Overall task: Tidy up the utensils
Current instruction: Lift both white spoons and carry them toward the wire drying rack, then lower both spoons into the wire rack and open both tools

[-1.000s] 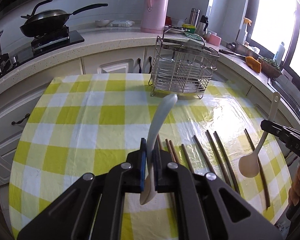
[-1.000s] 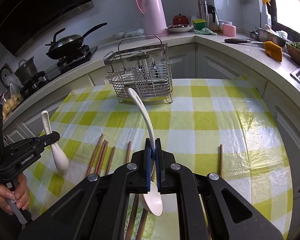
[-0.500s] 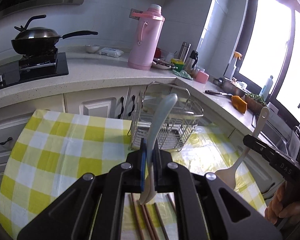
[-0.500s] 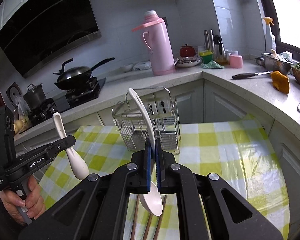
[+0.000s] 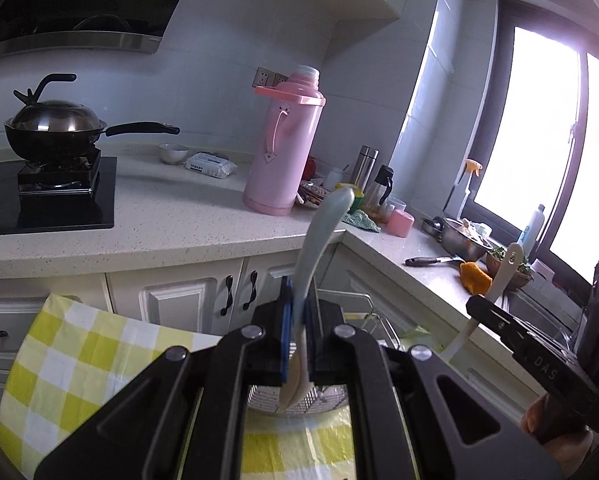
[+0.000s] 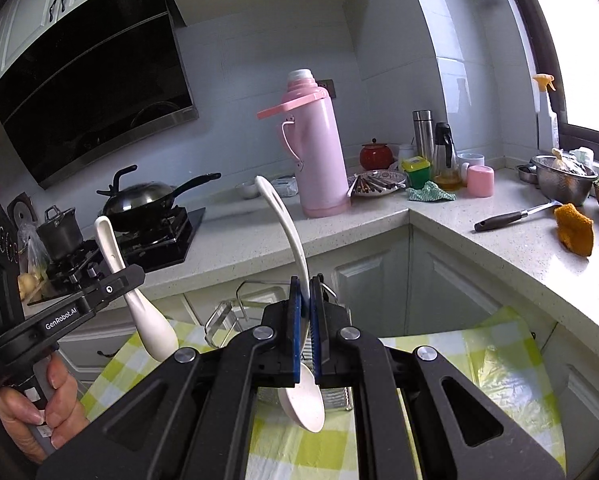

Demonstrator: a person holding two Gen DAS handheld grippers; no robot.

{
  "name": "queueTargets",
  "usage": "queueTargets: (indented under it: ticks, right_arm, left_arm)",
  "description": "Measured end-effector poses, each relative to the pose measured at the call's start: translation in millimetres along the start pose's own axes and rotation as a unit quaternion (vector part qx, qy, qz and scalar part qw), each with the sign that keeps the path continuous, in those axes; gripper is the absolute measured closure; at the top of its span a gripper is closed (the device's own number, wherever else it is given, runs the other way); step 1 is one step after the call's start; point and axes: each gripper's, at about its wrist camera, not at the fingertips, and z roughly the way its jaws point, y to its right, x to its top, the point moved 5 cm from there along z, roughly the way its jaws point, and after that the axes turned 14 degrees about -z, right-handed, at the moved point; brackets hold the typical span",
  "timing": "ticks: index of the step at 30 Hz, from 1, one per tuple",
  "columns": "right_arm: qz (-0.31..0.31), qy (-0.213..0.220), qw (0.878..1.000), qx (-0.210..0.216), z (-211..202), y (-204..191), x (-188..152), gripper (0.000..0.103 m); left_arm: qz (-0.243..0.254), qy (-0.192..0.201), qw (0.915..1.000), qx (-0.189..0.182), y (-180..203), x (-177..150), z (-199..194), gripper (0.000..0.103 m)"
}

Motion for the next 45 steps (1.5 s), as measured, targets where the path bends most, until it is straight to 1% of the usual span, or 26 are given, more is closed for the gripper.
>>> queueTargets:
  ticks: [6,10,13,17,23,26,31,32,33,35,36,39,40,42,43,44,45]
  right_arm:
    - [0.0,0.027,1.0,0.008,19,10,26,0.096]
    - [0.009,0.033,0.999,0.013,36,15,28,0.096]
    - [0.019,0.029,0.999,0.023,52,18,20,0.096]
    - [0.025,0.025,0.999,0.031,68,21,8,0.096]
    - [0.025,0.025,0.999,0.033,86,20,-10,0.096]
    - [0.018,0.023,0.999,0.032,96,18,-20,0.096]
    - [0.015,0.007,0.999,0.029,110,16,-41,0.095]
    - [0.014,0.004,1.0,0.024,111,16,-45,0.095]
    - [0.013,0.001,1.0,0.022,112,15,-47,0.094]
    - [0.012,-0.011,1.0,0.021,114,14,-52,0.093]
    - [0.012,-0.014,1.0,0.021,115,14,-54,0.092]
    - [0.02,-0.014,0.999,0.022,112,16,-59,0.091]
    - [0.023,-0.014,0.999,0.021,111,17,-60,0.089]
    - [0.025,-0.007,0.999,0.026,105,17,-60,0.077]
    - [0.023,-0.004,0.999,0.026,101,16,-58,0.061]
    - [0.02,-0.004,1.0,0.019,98,15,-58,0.047]
    - [0.016,0.0,1.0,0.015,94,13,-57,0.047]
  left_arm:
    - [0.025,0.026,0.9992,-0.015,15,21,19,0.097]
    - [0.017,0.027,0.9992,-0.023,14,21,39,0.097]
    - [0.011,0.021,0.9996,-0.017,4,10,58,0.097]
    - [0.023,0.021,0.9995,-0.008,-5,-4,76,0.097]
    - [0.04,0.02,0.999,0.0,-15,-22,97,0.097]
    - [0.042,0.015,0.999,0.001,-21,-32,107,0.097]
    - [0.041,0.004,0.9991,0.007,-33,-52,120,0.097]
    - [0.043,0.004,0.9991,0.006,-34,-56,122,0.095]
    - [0.049,0.013,0.9987,0.005,-34,-58,120,0.095]
    - [0.061,0.017,0.9979,0.009,-32,-61,119,0.094]
    - [0.063,0.017,0.9978,0.008,-31,-62,117,0.093]
    - [0.063,0.022,0.9978,0.007,-31,-64,112,0.092]
    - [0.063,0.024,0.9977,0.008,-31,-65,109,0.092]
    - [0.065,0.029,0.9975,0.008,-30,-66,103,0.088]
    - [0.066,0.032,0.9972,0.01,-29,-67,100,0.087]
    - [0.068,0.036,0.9969,0.014,-28,-67,97,0.082]
    - [0.068,0.038,0.9968,0.018,-28,-67,93,0.074]
